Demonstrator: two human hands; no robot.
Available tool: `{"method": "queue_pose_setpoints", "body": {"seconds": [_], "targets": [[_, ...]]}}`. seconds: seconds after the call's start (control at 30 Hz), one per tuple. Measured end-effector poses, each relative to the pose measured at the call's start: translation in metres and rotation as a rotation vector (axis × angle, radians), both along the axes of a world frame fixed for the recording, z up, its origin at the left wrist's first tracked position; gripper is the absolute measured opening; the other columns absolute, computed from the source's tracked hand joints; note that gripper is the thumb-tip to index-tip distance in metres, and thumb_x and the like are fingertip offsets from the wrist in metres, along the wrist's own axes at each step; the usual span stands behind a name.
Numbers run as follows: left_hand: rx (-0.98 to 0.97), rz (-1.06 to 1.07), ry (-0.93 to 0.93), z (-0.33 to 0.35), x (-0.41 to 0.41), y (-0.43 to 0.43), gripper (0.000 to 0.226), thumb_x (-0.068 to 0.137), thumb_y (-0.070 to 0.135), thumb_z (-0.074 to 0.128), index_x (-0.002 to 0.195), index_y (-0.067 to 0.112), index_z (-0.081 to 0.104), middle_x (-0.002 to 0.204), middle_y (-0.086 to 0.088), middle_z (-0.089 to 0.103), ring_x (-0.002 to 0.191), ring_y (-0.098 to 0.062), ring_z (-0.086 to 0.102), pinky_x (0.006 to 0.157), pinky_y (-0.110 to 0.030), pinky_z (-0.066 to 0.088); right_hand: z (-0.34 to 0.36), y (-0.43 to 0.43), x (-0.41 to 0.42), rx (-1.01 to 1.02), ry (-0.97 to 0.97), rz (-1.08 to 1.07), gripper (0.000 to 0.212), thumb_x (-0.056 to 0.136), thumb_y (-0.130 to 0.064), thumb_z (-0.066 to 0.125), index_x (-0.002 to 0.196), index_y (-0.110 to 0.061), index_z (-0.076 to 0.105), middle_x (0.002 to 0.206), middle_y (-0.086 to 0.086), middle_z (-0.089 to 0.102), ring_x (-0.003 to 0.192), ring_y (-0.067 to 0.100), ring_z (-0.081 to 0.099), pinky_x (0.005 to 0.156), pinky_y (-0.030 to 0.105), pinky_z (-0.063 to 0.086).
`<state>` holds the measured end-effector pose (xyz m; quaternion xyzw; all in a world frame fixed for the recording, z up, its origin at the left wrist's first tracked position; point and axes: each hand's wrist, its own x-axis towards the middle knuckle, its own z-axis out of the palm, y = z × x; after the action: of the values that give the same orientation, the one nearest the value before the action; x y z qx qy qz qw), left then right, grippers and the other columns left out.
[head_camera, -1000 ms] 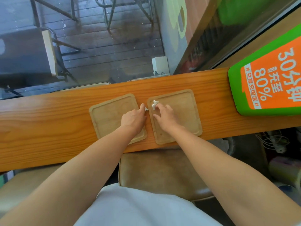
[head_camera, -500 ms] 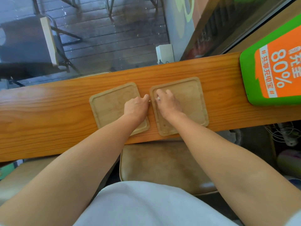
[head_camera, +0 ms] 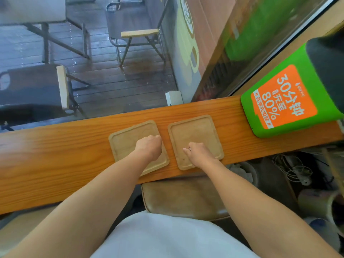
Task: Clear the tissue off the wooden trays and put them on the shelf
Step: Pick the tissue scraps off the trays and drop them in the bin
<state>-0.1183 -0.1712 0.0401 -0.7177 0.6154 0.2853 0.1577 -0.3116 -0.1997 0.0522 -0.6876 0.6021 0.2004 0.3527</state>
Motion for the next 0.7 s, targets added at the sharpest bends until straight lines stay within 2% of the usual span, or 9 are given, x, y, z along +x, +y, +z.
{"method": "queue_pose_setpoints", "body": {"seconds": [0.07,0.13,0.23,0.33,0.4,0.5,0.57,0.7], "targets": [[-0.022,-0.035,-0.003,0.008,0.006,0.005,0.013,0.101,0.016,0.04,0.092,0.018,0.048,0.07,0.001,0.046,0.069,-0.025,0.054,0.053,-0.035,0.04,0.014,0.014,0.002,-0.035,-0.01,-0.056,0.048,0.1,-0.054,0.034,0.078,-0.015,0.052,0.087,0.006,0.059,0.076,0.025,0.055,0.06,0.035,0.04],[-0.035,-0.066,0.005,0.013,0.011,0.009,0.016,0.102,0.019,0.041,0.09,0.018,0.052,0.069,0.002,0.046,0.069,-0.025,0.057,0.053,-0.035,0.041,0.026,0.03,0.006,-0.076,-0.002,-0.097,0.054,0.101,-0.05,0.026,0.081,-0.012,0.058,0.086,0.008,0.06,0.079,0.027,0.056,0.065,0.036,0.042],[-0.051,-0.111,0.012,0.021,0.014,0.019,0.023,0.105,0.031,0.039,0.088,0.02,0.051,0.069,0.002,0.048,0.07,-0.026,0.058,0.056,-0.035,0.046,0.033,0.057,0.007,-0.139,0.034,-0.072,0.039,0.1,-0.025,0.024,0.089,-0.01,0.058,0.098,0.015,0.065,0.078,0.029,0.054,0.064,0.036,0.041],[-0.055,-0.161,-0.006,0.031,0.012,0.029,0.026,0.104,0.032,0.038,0.088,0.019,0.054,0.069,0.001,0.049,0.071,-0.025,0.059,0.056,-0.035,0.048,0.041,0.078,0.001,-0.156,0.021,-0.193,0.033,0.096,-0.03,0.025,0.077,-0.018,0.05,0.092,0.011,0.061,0.073,0.025,0.053,0.062,0.035,0.04],[-0.068,-0.188,-0.01,0.039,0.007,0.035,0.029,0.104,0.029,0.039,0.089,0.016,0.061,0.07,0.001,0.051,0.071,-0.025,0.06,0.055,-0.034,0.048,0.045,0.086,-0.006,-0.163,0.014,-0.271,0.03,0.096,-0.032,0.025,0.082,-0.019,0.048,0.091,0.009,0.057,0.079,0.027,0.055,0.068,0.038,0.044],[-0.085,-0.2,0.004,0.052,-0.005,0.046,0.034,0.104,0.033,0.038,0.085,0.017,0.061,0.078,-0.001,0.057,0.071,-0.026,0.058,0.057,-0.035,0.046,0.052,0.096,-0.02,-0.161,0.033,-0.312,0.025,0.098,-0.027,0.026,0.08,-0.02,0.043,0.092,0.008,0.053,0.082,0.028,0.054,0.069,0.038,0.044],[-0.095,-0.21,-0.002,0.06,-0.014,0.055,0.033,0.103,0.031,0.039,0.085,0.016,0.062,0.083,-0.002,0.06,0.071,-0.025,0.057,0.058,-0.035,0.045,0.056,0.103,-0.033,-0.178,0.039,-0.335,0.024,0.098,-0.024,0.031,0.079,-0.019,0.044,0.094,0.009,0.056,0.08,0.027,0.054,0.068,0.036,0.044],[-0.146,-0.183,0.005,0.08,-0.038,0.074,0.028,0.101,0.032,0.042,0.082,0.018,0.057,0.083,-0.002,0.056,0.072,-0.025,0.054,0.062,-0.036,0.044,0.066,0.123,-0.055,-0.216,-0.007,-0.339,0.026,0.097,-0.024,0.036,0.081,-0.012,0.052,0.098,0.015,0.062,0.079,0.027,0.054,0.066,0.034,0.041]]}}
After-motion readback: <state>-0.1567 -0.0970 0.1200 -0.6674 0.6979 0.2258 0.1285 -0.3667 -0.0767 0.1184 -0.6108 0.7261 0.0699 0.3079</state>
